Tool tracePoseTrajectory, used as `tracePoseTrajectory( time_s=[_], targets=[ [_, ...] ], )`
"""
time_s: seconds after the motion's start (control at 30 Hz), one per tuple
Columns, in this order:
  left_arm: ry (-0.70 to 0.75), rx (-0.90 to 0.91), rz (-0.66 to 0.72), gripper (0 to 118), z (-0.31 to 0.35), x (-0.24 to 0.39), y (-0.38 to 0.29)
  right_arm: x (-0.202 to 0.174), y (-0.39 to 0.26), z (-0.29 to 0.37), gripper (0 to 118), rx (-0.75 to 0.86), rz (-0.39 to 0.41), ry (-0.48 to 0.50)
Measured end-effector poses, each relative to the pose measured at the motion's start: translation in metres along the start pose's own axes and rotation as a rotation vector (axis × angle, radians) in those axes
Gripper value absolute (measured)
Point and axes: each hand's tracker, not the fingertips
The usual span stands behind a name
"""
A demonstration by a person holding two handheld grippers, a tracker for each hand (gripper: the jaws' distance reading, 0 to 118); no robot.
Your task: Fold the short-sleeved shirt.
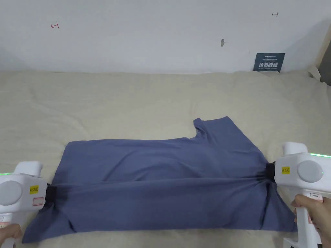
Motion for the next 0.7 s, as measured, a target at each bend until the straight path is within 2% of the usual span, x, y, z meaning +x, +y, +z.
tracePoseTrajectory(
  time_s=[0.03,0.07,0.1,0.17,0.2,0.3,0.37,0.4,0.43,0.47,0.5,0.53,0.6,0.63,0.7],
  targets=[
    [0.001,0.003,0.006,7,0.001,0.000,-0.002,0.002,-0.001,-0.002,2,-0.002,-0.001,0.018],
    [0.011,0.011,0.001,15,0.002,-0.001,-0.003,0.004,-0.001,-0.003,6,-0.004,-0.008,0.030],
    [0.020,0.022,-0.011,41,0.004,-0.001,-0.003,0.005,-0.002,-0.002,30,-0.005,-0.016,0.032],
    [0.044,0.013,-0.020,104,0.007,-0.004,-0.003,0.010,-0.005,0.005,85,0.002,-0.014,0.011],
    [0.039,0.009,-0.017,118,0.012,-0.007,-0.005,0.013,-0.007,0.012,95,0.019,-0.019,0.013],
    [0.026,0.069,0.021,116,0.042,-0.013,-0.010,0.013,-0.014,0.052,95,0.095,-0.026,0.029],
    [0.031,0.097,0.042,115,0.065,-0.016,-0.021,0.013,-0.024,0.078,93,0.147,0.014,0.055],
    [0.017,0.118,0.056,107,0.075,-0.016,-0.028,0.011,-0.030,0.089,78,0.166,0.032,0.061],
    [0.010,0.127,0.075,92,0.083,-0.018,-0.036,0.009,-0.038,0.103,59,0.171,0.039,0.057],
    [-0.002,0.133,0.090,68,0.092,-0.017,-0.045,0.009,-0.049,0.113,35,0.192,0.048,0.061],
    [-0.007,0.141,0.110,34,0.100,-0.016,-0.056,0.008,-0.058,0.121,11,0.186,0.040,0.056],
    [-0.006,0.144,0.109,16,0.106,-0.015,-0.067,0.005,-0.066,0.125,9,0.181,0.032,0.053],
    [0.009,0.138,0.097,8,0.110,-0.009,-0.088,0.006,-0.086,0.136,0,0.177,0.001,0.089],
    [0.008,0.121,0.087,2,0.111,-0.008,-0.096,0.005,-0.093,0.139,0,0.170,0.002,0.097],
    [0.010,0.115,0.102,1,0.107,-0.009,-0.108,0.005,-0.105,0.137,0,0.182,-0.002,0.080]
  ],
)
